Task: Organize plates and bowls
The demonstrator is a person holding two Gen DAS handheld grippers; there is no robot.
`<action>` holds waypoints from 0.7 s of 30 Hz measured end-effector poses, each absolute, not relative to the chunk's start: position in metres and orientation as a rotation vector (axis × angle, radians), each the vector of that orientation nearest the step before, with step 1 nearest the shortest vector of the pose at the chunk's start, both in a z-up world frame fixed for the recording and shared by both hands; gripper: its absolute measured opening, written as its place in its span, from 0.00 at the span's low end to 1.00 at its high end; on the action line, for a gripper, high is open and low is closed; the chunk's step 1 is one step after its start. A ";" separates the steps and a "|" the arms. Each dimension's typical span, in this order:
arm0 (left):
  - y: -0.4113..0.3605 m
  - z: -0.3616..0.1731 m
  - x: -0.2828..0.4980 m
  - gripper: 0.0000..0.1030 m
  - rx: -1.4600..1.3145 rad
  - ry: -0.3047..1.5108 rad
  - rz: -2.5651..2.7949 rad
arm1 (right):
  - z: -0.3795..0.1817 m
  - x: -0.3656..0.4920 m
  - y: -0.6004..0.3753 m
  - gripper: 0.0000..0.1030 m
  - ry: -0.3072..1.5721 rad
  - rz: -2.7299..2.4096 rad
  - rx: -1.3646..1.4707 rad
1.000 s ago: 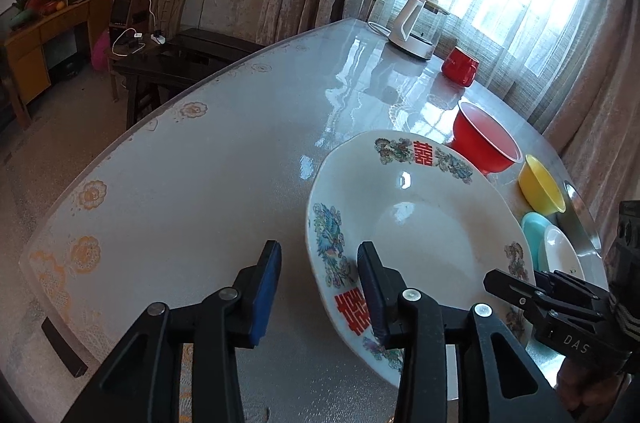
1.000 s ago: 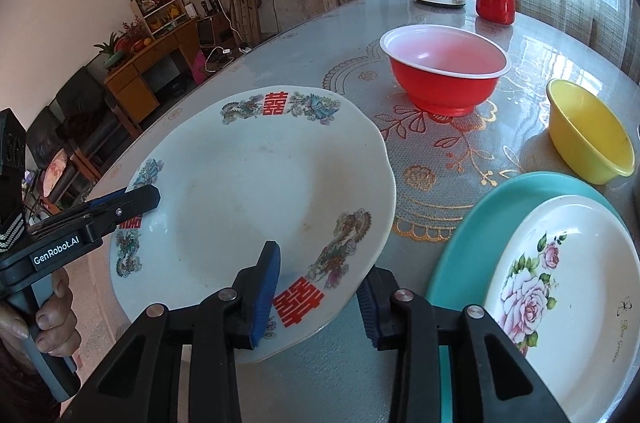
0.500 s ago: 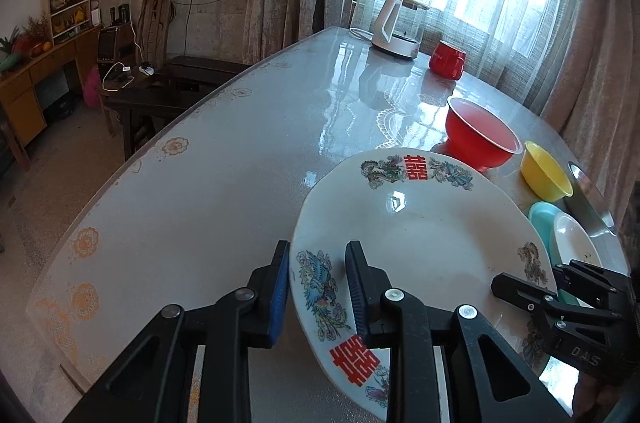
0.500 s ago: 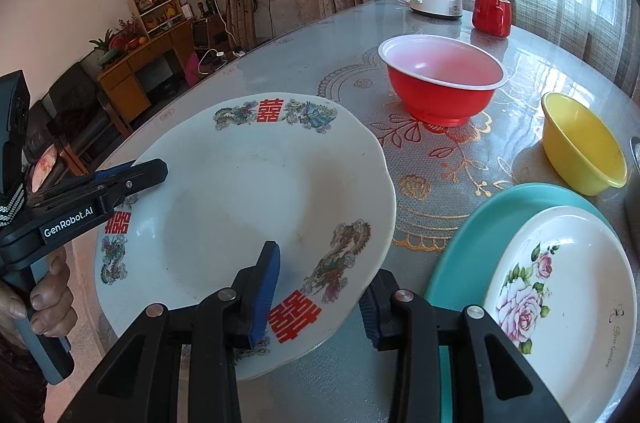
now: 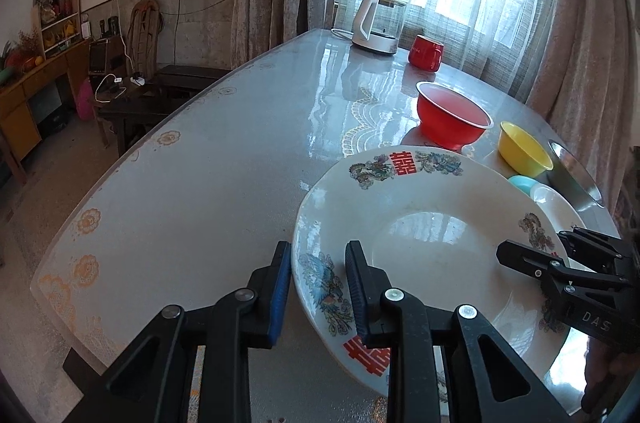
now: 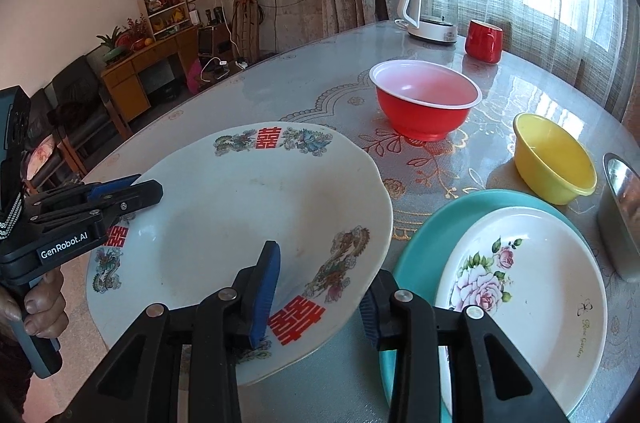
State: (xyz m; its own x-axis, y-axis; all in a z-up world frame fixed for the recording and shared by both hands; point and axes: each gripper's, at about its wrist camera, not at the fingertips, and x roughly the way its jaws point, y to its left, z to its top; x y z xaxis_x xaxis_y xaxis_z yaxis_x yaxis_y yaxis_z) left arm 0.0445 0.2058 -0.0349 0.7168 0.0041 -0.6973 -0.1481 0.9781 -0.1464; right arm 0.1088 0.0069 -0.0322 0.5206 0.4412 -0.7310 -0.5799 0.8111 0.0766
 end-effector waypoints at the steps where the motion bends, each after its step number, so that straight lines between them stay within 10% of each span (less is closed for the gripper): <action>1: 0.205 -0.035 0.044 0.26 -0.198 0.769 0.082 | -0.032 0.108 0.006 0.36 0.819 0.616 -0.182; 21: 0.158 -0.016 0.038 0.16 -0.098 0.698 -0.035 | -0.030 0.101 -0.012 0.25 0.798 0.605 -0.158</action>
